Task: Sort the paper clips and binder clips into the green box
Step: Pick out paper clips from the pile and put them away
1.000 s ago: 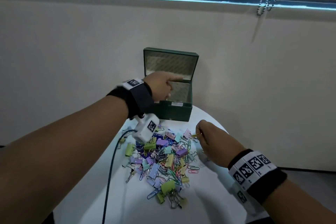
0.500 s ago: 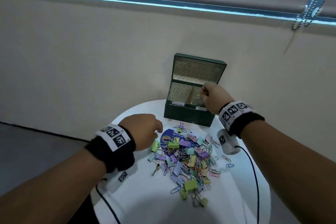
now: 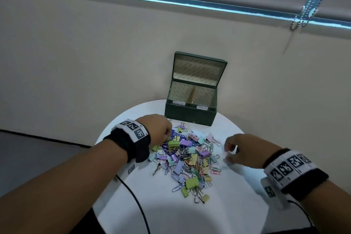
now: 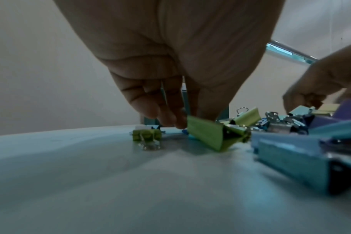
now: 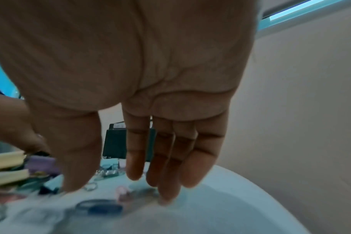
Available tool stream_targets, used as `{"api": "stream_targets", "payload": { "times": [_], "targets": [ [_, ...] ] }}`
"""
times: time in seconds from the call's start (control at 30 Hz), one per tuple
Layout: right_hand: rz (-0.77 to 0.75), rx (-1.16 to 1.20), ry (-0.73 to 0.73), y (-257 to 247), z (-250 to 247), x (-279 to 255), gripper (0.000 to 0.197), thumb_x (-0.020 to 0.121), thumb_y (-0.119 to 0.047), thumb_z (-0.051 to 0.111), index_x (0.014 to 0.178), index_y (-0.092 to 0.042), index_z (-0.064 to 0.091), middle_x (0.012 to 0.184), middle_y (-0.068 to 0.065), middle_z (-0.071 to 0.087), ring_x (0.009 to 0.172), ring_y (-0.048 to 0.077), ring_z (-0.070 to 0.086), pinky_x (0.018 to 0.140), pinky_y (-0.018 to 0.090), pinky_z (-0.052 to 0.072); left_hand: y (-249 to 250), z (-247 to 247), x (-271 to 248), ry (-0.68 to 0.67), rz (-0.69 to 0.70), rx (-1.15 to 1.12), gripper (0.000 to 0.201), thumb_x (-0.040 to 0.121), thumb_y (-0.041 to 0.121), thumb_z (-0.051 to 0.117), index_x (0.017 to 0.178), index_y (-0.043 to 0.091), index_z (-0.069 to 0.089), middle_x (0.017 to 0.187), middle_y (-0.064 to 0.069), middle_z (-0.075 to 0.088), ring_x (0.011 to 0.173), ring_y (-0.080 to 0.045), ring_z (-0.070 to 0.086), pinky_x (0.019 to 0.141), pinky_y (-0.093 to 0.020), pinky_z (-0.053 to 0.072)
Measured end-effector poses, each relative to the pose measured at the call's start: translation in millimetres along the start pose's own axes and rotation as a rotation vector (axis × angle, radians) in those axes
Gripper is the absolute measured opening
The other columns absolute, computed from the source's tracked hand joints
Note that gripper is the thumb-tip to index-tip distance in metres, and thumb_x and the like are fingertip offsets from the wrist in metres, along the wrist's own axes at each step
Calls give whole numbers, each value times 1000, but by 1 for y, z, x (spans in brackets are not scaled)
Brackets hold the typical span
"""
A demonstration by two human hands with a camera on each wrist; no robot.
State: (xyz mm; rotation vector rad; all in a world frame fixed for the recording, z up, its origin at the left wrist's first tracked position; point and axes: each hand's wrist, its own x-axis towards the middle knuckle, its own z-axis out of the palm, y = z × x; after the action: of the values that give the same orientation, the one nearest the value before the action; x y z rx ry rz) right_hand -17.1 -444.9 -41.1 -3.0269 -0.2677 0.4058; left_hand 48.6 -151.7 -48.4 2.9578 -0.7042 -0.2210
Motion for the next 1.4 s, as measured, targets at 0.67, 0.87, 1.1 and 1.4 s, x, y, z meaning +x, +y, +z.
{"api": "stream_targets", "payload": {
  "times": [0.67, 0.87, 1.1, 1.4],
  "targets": [
    [-90, 171, 177, 1, 22, -14, 16, 83, -22, 67, 72, -30, 58, 84, -10, 64, 78, 8, 64, 76, 29, 54, 23, 0, -63, 13, 204, -115, 17, 95, 24, 43, 91, 26, 59, 94, 10, 55, 86, -15, 54, 81, -35, 47],
    [46, 1438, 197, -5, 11, -22, 13, 91, 5, 64, 96, -7, 64, 77, 12, 70, 69, 21, 67, 57, 27, 57, 26, 8, -63, -113, 320, -70, 49, 86, 61, 62, 132, 63, 44, 95, 18, 45, 89, -6, 48, 77, -28, 43],
    [200, 1410, 71, -10, 16, -15, 26, 90, 9, 43, 77, -12, 51, 68, 5, 46, 56, 17, 40, 51, 27, 33, 27, 7, -61, -57, 246, 22, 25, 95, 43, 57, 118, 52, 63, 88, 13, 38, 82, -10, 47, 68, -28, 40],
    [24, 149, 25, -37, 33, -16, 12, 90, -38, 66, 87, -28, 60, 86, -12, 57, 91, 15, 56, 76, 29, 45, 43, 17, -70, -125, 304, 26, 43, 66, 74, 66, 86, 36, 69, 92, 18, 50, 93, -5, 54, 75, -32, 50]
  ]
}}
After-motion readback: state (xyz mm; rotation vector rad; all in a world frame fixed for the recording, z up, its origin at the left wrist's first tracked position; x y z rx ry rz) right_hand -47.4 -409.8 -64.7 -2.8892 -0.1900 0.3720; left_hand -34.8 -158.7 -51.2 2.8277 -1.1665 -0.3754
